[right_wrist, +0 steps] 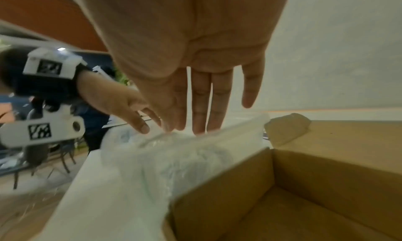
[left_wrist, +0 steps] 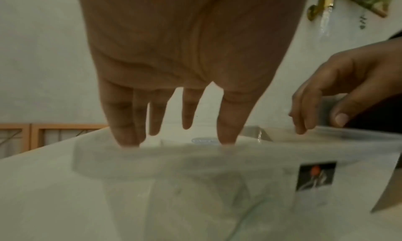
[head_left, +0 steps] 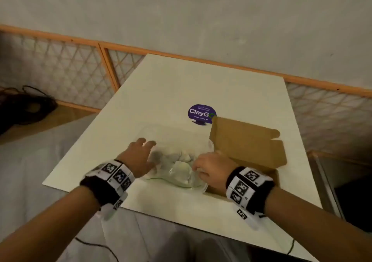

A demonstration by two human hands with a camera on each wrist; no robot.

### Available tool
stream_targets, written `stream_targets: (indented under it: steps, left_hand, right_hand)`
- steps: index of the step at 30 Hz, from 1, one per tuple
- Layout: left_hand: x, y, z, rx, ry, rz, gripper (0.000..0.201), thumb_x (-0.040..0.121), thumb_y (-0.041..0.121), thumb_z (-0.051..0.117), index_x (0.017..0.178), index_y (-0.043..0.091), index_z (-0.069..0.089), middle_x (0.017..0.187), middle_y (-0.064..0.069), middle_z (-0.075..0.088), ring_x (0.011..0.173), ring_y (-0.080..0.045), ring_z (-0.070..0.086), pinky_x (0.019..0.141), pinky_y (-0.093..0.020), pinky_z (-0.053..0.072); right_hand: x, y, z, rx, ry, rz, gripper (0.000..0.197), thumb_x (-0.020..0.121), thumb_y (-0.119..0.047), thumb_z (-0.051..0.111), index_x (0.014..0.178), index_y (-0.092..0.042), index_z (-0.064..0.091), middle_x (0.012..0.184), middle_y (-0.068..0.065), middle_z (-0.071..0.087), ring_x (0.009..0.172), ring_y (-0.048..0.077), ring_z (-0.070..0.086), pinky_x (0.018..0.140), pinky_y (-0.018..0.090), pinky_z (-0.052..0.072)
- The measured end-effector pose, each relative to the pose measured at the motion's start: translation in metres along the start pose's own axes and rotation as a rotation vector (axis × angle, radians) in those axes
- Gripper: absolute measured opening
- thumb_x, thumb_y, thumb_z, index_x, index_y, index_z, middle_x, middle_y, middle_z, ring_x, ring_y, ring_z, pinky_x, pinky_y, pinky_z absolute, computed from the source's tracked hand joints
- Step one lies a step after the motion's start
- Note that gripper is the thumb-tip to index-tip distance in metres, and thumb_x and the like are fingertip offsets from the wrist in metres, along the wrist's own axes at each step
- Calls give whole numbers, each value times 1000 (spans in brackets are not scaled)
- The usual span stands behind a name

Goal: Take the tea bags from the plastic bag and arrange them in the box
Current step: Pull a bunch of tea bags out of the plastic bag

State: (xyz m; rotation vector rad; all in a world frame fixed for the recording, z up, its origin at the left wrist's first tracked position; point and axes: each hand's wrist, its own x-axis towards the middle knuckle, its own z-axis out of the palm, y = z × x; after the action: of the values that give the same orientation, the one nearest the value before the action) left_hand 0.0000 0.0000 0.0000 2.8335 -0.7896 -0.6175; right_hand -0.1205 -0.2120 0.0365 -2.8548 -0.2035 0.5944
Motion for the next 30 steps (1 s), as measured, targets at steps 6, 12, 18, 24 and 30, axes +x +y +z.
stream_targets:
  steps: [6, 12, 18, 24, 30]
  left_hand:
    - [8, -7, 15, -3, -62, 6, 94, 86, 36, 65, 151, 17, 0, 132, -17, 51, 112, -30, 56, 91, -35, 45]
    - [16, -8, 11, -119, -7, -40, 107, 73, 38, 79, 150, 22, 8, 125, -10, 57, 101, -23, 56, 92, -34, 46]
    - [-4, 4, -7, -823, 102, 46, 35, 80, 5, 72, 112, 15, 61, 78, -6, 58, 58, -13, 51, 48, -15, 47]
    - [-20, 32, -26, -1559, 68, 141, 7, 87, 3, 63, 91, -2, 62, 83, -11, 60, 57, -9, 57, 44, -8, 46]
    - [-32, 40, -14, -1661, 386, 238, 25, 88, 17, 65, 111, 13, 54, 90, -5, 62, 74, -15, 66, 57, -22, 53]
  right_hand:
    - [16, 6, 36, -99, -5, -73, 31, 94, -29, 43, 122, -32, 57, 129, -9, 49, 126, 6, 39, 115, 45, -4]
    - [19, 6, 42, -33, 129, -53, 22, 90, -32, 54, 109, -32, 65, 116, -12, 56, 111, 7, 49, 112, 34, 19]
    - [6, -22, 39, 108, 273, 10, 64, 82, -47, 62, 137, -30, 36, 135, -2, 42, 122, 17, 44, 101, 33, 38]
    - [11, -46, 35, 203, 471, 53, 94, 77, -45, 69, 147, -27, 9, 147, 7, 33, 132, 25, 37, 110, 39, 29]
    - [20, -26, 22, 489, 697, 181, 62, 84, -35, 63, 134, -23, 27, 112, 8, 59, 97, 26, 58, 82, 34, 49]
